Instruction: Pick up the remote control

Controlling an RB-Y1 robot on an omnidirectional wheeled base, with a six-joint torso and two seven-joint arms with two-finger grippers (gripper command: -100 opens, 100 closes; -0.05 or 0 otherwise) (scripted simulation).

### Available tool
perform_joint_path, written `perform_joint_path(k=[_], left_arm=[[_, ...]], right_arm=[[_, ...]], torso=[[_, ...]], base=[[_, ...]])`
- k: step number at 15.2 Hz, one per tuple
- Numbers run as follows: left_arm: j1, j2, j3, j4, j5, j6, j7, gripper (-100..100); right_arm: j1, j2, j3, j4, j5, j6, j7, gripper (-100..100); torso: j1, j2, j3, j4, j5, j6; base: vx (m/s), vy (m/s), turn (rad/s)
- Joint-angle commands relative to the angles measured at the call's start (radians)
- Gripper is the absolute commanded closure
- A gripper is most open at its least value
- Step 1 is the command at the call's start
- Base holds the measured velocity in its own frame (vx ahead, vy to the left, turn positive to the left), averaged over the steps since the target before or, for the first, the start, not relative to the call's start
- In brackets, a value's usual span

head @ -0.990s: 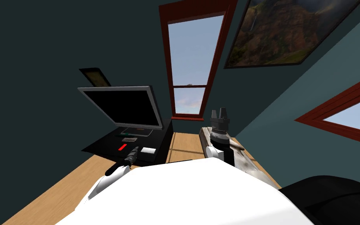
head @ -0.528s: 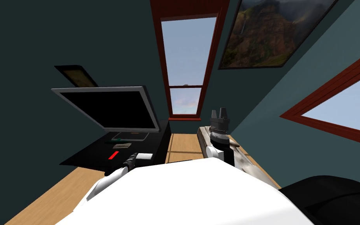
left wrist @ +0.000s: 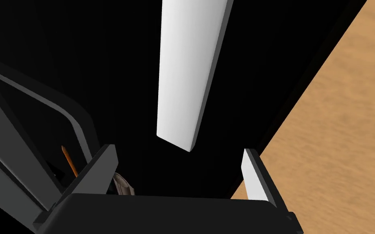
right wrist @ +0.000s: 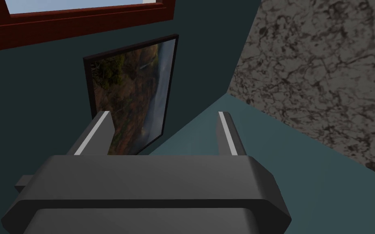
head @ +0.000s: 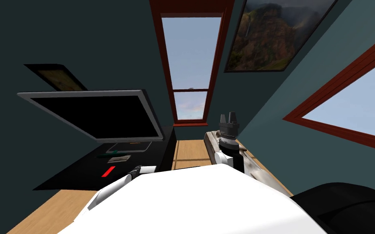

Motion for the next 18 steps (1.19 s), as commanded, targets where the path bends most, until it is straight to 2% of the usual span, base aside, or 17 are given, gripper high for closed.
perform_joint_path(k=[1,2,3,5,6,7,8,9,12,13,15,18], left_arm=[[-0.014,0.006,0.005,0.047,0.021,0.05,-0.015,-100],[-0.014,0.006,0.005,0.047,0.021,0.063,-0.015,-100],[-0.024,0.01,0.008,0.078,0.035,0.088,-0.024,-100],[-0.024,0.01,0.008,0.078,0.035,0.105,-0.024,-100],[-0.033,0.014,0.011,0.107,0.049,0.135,-0.033,-100],[-0.033,0.014,0.011,0.107,0.049,0.143,-0.033,-100],[-0.041,0.018,0.013,0.133,0.061,0.169,-0.041,-100],[-0.041,0.018,0.013,0.133,0.061,0.179,-0.041,-100],[-0.056,0.023,0.016,0.18,0.081,0.242,-0.053,-100],[-0.056,0.023,0.016,0.18,0.081,0.243,-0.053,-100],[-0.067,0.027,0.017,0.216,0.096,0.292,-0.062,-100],[-0.074,0.028,0.018,0.24,0.106,0.325,-0.068,-100]], right_arm=[[0.0,0.0,0.0,0.0,0.0,0.0,0.0,0],[0.0,0.0,0.0,0.0,0.0,0.0,0.0,0],[0.0,0.0,0.0,0.0,0.0,0.0,0.0,0],[0.0,0.0,0.0,0.0,0.0,0.0,0.0,0],[0.0,0.0,0.0,0.0,0.0,0.0,0.0,0],[0.0,0.0,0.0,0.0,0.0,0.0,0.0,0],[0.0,0.0,0.0,0.0,0.0,0.0,0.0,0],[0.0,0.0,0.0,0.0,0.0,0.0,0.0,0],[0.0,0.0,0.0,0.0,0.0,0.0,0.0,0],[0.0,0.0,0.0,0.0,0.0,0.0,0.0,0],[0.0,0.0,0.0,0.0,0.0,0.0,0.0,0],[0.0,0.0,0.0,0.0,0.0,0.0,0.0,0]], torso=[[0.0,0.0,0.0,0.0,0.0,0.0],[0.0,-0.001,0.0,0.0,0.0,0.0],[0.0,-0.001,0.0,0.0,0.0,0.0],[0.0,-0.001,-0.001,0.0,0.0,0.0],[0.0,0.0,0.0,0.0,0.0,0.0],[0.0,0.0,0.0,0.0,0.0,0.0],[0.0,0.0,0.0,0.0,0.0,0.0],[0.001,0.0,0.0,0.0,0.0,0.0],[0.001,-0.001,-0.001,0.0,0.0,0.0],[0.0,-0.001,-0.001,0.0,0.0,0.0],[0.0,-0.001,-0.001,0.0,0.0,0.0],[0.001,0.0,0.0,0.0,0.0,0.0]], base=[[0.091,0.028,-0.162],[0.091,0.025,-0.126],[0.094,0.01,-0.111],[0.073,0.012,-0.06],[0.068,0.022,-0.071],[0.073,0.026,-0.085],[0.084,0.038,-0.107],[0.079,0.037,-0.078],[0.087,0.028,-0.063],[0.085,0.019,-0.039],[0.087,0.033,-0.06],[0.073,0.037,-0.033]])
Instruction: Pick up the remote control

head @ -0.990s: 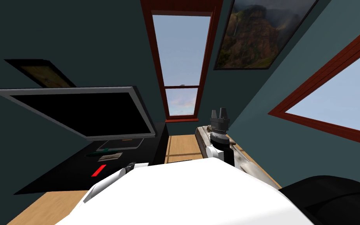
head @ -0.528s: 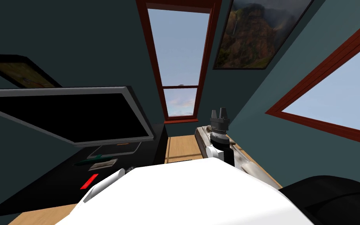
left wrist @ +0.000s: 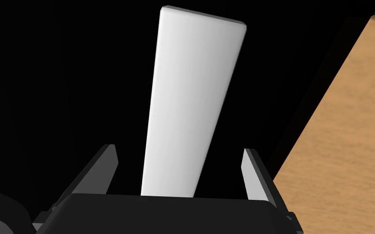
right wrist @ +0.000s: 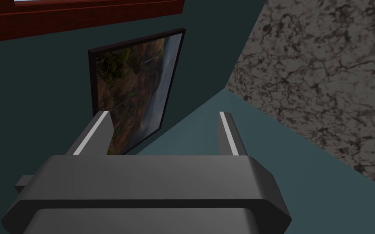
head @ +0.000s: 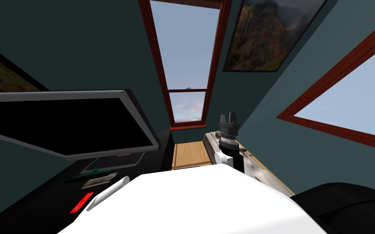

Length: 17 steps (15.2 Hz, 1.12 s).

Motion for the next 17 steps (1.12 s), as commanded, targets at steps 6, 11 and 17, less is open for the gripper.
perform_joint_path(k=[6,11,17], left_arm=[[-0.023,-0.031,-0.02,0.063,-0.021,-0.043,0.01,-100],[-0.027,-0.037,-0.024,0.076,-0.025,-0.056,0.011,100],[-0.008,-0.009,-0.006,0.024,-0.004,0.0,0.001,100]], right_arm=[[0.0,0.0,0.0,0.0,0.0,0.0,0.0,0],[0.0,0.0,0.0,0.0,0.0,0.0,0.0,0],[0.0,0.0,0.0,0.0,0.0,0.0,0.0,0]], torso=[[0.0,0.006,0.003,0.001,0.0,0.0],[-0.003,0.006,0.003,0.001,-0.001,0.0],[-0.003,0.005,0.003,0.002,-0.001,-0.001]], base=[[0.013,0.036,-0.016],[-0.005,0.002,-0.013],[0.005,-0.007,0.02]])
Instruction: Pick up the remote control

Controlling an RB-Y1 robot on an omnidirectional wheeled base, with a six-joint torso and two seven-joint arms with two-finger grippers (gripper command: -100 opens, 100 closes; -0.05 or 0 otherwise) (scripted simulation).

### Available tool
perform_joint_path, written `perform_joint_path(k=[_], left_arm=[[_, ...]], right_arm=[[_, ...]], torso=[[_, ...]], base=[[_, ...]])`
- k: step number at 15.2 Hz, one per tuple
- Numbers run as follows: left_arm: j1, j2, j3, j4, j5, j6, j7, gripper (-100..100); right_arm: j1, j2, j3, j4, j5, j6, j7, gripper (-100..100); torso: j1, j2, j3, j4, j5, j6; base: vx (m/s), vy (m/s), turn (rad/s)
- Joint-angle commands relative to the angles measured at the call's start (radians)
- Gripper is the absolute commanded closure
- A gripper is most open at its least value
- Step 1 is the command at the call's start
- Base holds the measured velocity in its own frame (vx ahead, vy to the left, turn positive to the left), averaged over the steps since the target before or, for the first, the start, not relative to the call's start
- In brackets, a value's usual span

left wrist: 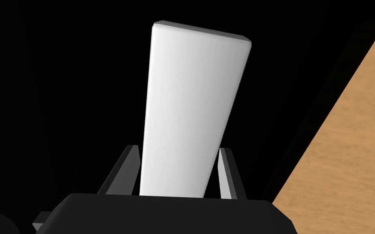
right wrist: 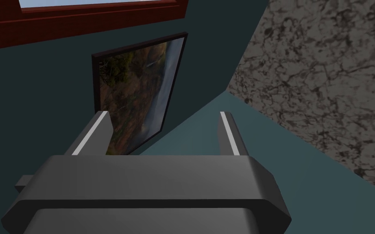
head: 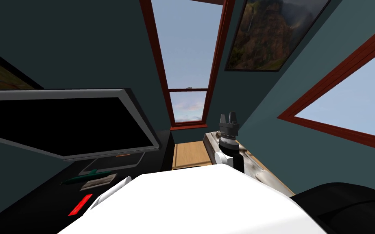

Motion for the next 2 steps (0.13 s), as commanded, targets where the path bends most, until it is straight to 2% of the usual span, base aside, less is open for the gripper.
perform_joint_path(k=[1,2], left_arm=[[0.01,0.013,0.009,-0.026,0.01,0.031,-0.005,100],[0.001,0.007,0.005,-0.007,0.005,0.012,-0.003,100]], right_arm=[[0.0,0.0,0.0,0.0,0.0,0.0,0.0,0],[0.0,0.0,0.0,0.0,0.0,0.0,0.0,0]], torso=[[0.0,0.0,0.0,0.0,0.0,0.0],[-0.001,0.0,0.0,0.0,0.0,0.0]], base=[[0.015,-0.035,0.015],[0.008,-0.02,0.007]])
